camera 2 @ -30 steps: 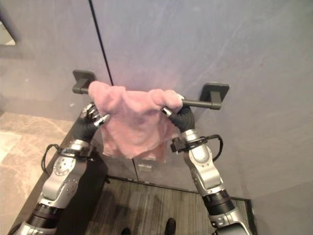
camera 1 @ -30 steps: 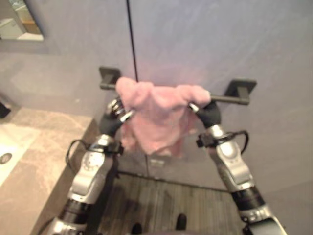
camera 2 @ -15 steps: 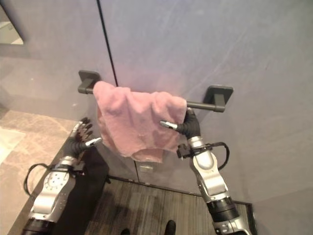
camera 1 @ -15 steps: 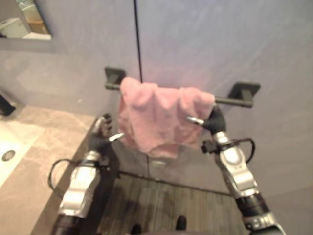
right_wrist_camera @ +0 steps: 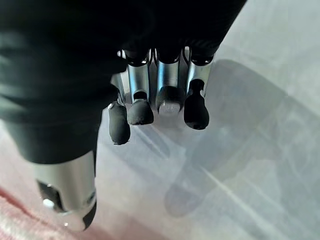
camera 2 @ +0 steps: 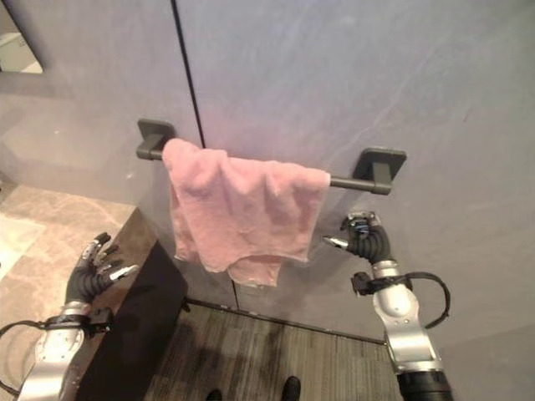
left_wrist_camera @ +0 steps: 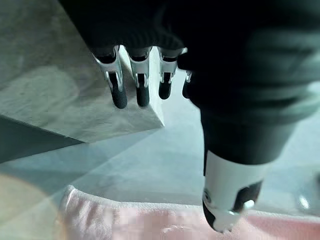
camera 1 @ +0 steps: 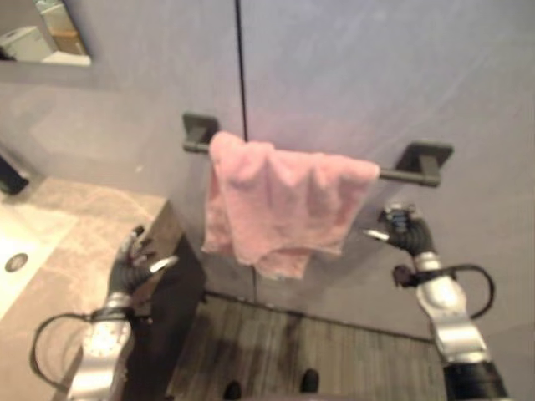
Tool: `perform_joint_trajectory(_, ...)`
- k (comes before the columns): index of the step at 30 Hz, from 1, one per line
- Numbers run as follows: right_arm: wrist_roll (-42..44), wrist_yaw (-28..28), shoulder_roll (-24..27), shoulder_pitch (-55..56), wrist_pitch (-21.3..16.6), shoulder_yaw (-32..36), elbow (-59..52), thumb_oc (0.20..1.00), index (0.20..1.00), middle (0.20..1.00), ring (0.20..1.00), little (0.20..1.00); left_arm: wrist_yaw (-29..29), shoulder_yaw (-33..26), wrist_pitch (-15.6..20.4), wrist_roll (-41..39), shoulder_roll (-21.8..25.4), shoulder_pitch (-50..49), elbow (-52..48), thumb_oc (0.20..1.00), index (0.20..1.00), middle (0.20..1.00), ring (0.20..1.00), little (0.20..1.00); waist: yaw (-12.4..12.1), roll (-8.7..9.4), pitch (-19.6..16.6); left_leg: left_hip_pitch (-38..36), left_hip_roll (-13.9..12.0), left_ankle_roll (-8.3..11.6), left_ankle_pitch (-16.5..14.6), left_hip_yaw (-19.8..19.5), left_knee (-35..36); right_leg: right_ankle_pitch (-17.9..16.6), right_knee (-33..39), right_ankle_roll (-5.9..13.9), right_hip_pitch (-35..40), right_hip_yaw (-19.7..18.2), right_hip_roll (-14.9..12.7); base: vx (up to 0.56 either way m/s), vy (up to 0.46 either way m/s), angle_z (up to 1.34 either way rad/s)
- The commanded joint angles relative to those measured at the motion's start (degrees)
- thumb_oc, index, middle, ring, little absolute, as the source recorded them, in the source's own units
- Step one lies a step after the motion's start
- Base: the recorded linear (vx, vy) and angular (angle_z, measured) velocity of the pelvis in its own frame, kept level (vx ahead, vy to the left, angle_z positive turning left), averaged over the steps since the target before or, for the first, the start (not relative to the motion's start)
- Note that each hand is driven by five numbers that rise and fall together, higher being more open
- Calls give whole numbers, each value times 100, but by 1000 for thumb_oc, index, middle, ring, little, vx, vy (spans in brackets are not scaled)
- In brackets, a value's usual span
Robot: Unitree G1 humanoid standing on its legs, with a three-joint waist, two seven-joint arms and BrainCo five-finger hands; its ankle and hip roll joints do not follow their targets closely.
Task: Put brush and paste in cup on sink, flatten towel.
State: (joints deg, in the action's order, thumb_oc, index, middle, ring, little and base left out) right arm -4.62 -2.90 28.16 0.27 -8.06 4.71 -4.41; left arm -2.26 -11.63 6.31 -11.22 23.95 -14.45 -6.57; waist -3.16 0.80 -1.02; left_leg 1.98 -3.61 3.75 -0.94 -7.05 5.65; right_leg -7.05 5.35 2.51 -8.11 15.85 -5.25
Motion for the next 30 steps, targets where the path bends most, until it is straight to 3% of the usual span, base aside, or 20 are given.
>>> perform_joint_trajectory(1, 1, 241, 788, -636, -586, 865, -530, 1000, 1000, 1000, 1000, 1000, 345, -640, 709, 110, 1083, 147, -563, 1000, 1000, 1000, 1000, 1000, -60, 38, 6, 87, 146, -404, -275, 75, -65, 919, -35, 268, 772, 291, -80, -8, 34, 3)
perform_joint_trajectory(6, 273, 685, 1420, -800, -679, 965, -787, 1000, 1000, 1000, 1000, 1000, 710, -1101, 804, -9, 1755, -18, -1168, 1000, 1000, 1000, 1000, 1000, -92, 67, 4, 152, 192, -412, -260, 45, -65, 865, -35, 302, 716, 292, -105, -1, 6, 0)
perform_joint_trajectory(12, 382, 890, 1647, -942, -680, 953, -878, 1000, 1000, 1000, 1000, 1000, 836, -1280, 876, -115, 1994, 154, -1571, 1000, 1000, 1000, 1000, 1000, -85, 68, -23, 182, 242, -439, -253, 18, -65, 819, -35, 320, 702, 302, -150, -2, 8, 1)
perform_joint_trajectory(15, 351, 791, 1551, -1170, -697, 900, -985, 1000, 1000, 1000, 1000, 1000, 717, -1277, 984, -35, 2048, 441, -1827, 1000, 1000, 1000, 1000, 1000, -73, 73, -75, 180, 248, -443, -259, 38, -65, 821, -35, 324, 698, 295, -160, 0, 0, 0)
perform_joint_trajectory(23, 541, 525, 913, -1640, -612, 806, -1181, 1000, 1000, 1000, 1000, 1000, 475, -855, 1098, 15, 1619, 1410, -2304, 1000, 1000, 1000, 1000, 1000, -6, 53, -120, 150, 266, -438, -287, 59, -65, 832, -35, 292, 723, 264, -172, -2, 1, 0)
perform_joint_trajectory(27, 743, 54, 368, -2120, -584, 560, -1154, 1000, 1000, 1000, 1000, 1000, -111, -552, 1095, 596, 1450, 2076, -2290, 1000, 1000, 1000, 1000, 1000, 28, 54, -165, 146, 262, -440, -300, 103, -65, 830, -35, 281, 727, 237, -173, -6, 0, -2)
perform_joint_trajectory(30, 840, -145, 135, -2410, -554, 345, -1186, 1000, 1000, 1000, 1000, 1000, -373, -269, 1062, 524, 1237, 2473, -2230, 1000, 1000, 1000, 1000, 1000, 40, 66, -159, 129, 256, -450, -307, 143, -65, 826, -35, 273, 716, 205, -165, -9, 0, -4)
